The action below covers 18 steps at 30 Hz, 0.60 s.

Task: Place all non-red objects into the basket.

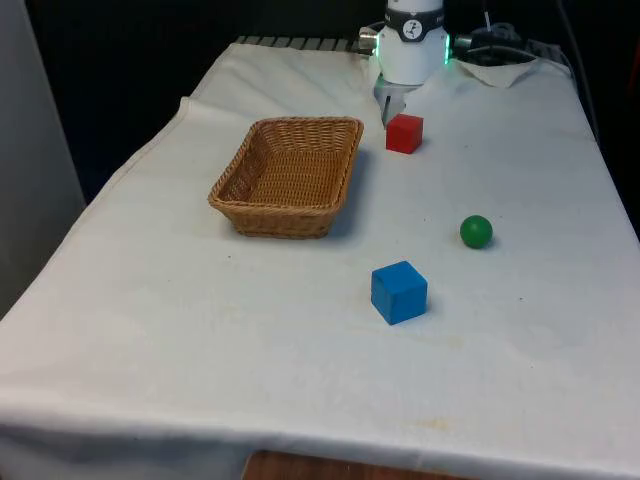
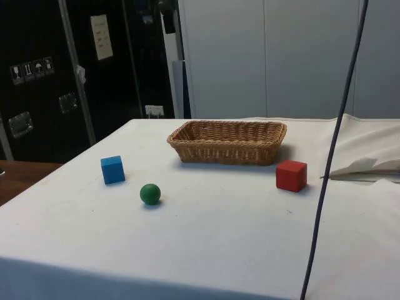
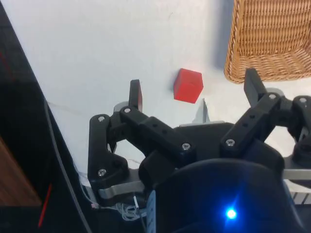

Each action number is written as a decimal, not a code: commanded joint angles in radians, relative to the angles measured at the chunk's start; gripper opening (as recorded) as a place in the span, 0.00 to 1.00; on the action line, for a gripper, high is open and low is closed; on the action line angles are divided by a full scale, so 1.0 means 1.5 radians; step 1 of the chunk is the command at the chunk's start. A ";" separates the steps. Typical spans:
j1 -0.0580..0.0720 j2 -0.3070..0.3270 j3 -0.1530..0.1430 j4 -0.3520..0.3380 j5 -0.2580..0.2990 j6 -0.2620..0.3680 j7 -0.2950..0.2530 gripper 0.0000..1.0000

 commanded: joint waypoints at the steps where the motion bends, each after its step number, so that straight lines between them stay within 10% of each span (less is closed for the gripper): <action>1: 0.000 0.001 0.001 0.000 -0.001 0.002 0.002 1.00; 18: 0.000 0.055 0.026 0.048 -0.009 0.040 0.031 1.00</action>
